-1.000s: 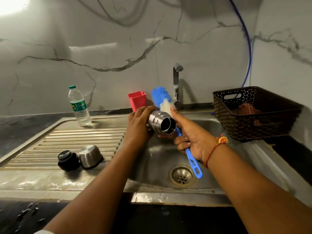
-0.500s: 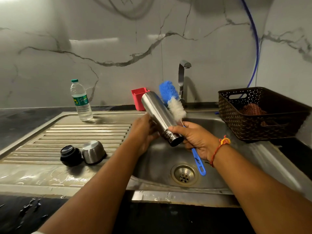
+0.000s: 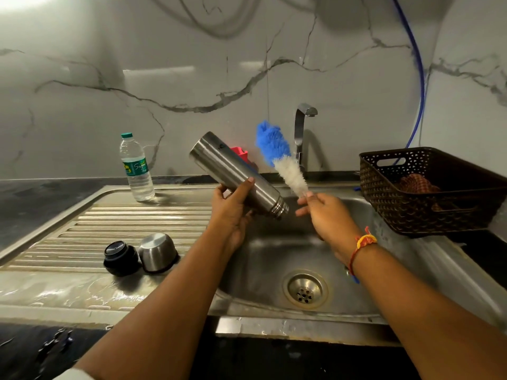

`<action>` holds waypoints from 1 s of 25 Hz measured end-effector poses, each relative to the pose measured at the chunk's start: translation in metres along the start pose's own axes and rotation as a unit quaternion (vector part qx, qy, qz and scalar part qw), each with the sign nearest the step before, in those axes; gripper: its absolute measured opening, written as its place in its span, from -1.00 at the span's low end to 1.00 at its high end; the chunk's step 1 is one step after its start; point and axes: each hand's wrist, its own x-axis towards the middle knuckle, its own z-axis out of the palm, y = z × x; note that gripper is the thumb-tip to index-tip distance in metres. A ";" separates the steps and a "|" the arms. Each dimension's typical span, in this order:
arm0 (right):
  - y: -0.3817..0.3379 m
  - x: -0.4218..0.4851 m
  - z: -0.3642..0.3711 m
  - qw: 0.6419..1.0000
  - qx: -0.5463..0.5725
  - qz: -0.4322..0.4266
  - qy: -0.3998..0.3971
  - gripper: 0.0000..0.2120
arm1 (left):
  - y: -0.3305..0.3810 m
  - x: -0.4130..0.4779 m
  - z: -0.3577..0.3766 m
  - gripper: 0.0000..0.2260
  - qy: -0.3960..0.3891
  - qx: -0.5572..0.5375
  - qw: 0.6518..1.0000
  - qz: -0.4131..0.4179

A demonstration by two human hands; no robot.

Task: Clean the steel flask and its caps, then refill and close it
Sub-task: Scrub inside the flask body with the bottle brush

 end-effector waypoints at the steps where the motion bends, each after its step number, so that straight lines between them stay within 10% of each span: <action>1: 0.000 0.000 -0.001 1.000 0.002 -0.001 0.008 -0.75 | 0.001 0.002 0.000 -0.48 0.008 -0.018 1.000 0.013; 13: -0.002 -0.011 0.007 0.997 0.035 0.002 -0.070 -0.81 | 0.026 0.015 -0.014 -0.43 0.026 -0.197 0.979 0.054; 25: 0.003 -0.012 0.020 0.981 -0.159 -0.098 -0.054 -0.70 | 0.022 0.008 -0.008 -0.34 0.017 -0.226 0.973 0.039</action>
